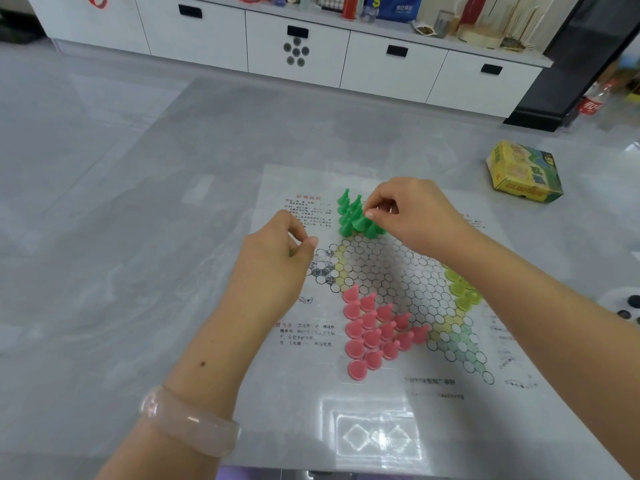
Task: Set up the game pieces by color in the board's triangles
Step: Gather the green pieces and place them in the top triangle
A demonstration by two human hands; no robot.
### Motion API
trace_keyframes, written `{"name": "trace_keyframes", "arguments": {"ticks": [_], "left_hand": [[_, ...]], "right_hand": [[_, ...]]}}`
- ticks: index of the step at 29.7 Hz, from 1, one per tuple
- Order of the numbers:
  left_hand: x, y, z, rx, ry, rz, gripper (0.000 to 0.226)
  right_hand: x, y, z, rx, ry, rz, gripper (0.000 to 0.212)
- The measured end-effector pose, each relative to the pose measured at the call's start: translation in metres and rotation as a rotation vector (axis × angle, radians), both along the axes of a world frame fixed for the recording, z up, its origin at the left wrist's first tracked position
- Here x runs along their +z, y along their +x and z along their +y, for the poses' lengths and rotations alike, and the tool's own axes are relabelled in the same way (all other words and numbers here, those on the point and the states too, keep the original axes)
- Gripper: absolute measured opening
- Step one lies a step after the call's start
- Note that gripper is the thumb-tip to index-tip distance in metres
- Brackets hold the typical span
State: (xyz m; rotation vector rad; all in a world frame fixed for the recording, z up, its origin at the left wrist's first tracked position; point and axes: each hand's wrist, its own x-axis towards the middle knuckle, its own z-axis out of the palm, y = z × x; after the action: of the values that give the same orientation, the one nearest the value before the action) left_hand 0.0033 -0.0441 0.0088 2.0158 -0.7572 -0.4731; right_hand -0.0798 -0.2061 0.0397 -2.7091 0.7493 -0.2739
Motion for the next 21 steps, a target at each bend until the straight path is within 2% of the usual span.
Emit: {"name": "trace_keyframes", "arguments": {"ticks": [1, 3, 8, 16, 21], "left_hand": [[0.001, -0.001, 0.000, -0.010, 0.021, 0.008, 0.000], [0.002, -0.003, -0.002, -0.033, 0.062, 0.032, 0.007], [0.001, -0.003, -0.004, -0.054, 0.084, 0.042, 0.015], [-0.004, 0.001, -0.003, -0.065, 0.103, -0.019, 0.016], [-0.006, 0.000, -0.003, -0.198, 0.159, -0.100, 0.025]], "right_hand": [[-0.004, 0.001, -0.001, 0.018, -0.058, 0.040, 0.014], [-0.011, 0.002, -0.002, 0.024, -0.114, 0.086, 0.014], [-0.017, 0.006, 0.000, 0.015, -0.132, 0.102, 0.016], [-0.018, 0.010, 0.000, 0.034, -0.200, 0.147, 0.016], [-0.018, 0.011, -0.001, 0.041, -0.204, 0.157, 0.017]]}}
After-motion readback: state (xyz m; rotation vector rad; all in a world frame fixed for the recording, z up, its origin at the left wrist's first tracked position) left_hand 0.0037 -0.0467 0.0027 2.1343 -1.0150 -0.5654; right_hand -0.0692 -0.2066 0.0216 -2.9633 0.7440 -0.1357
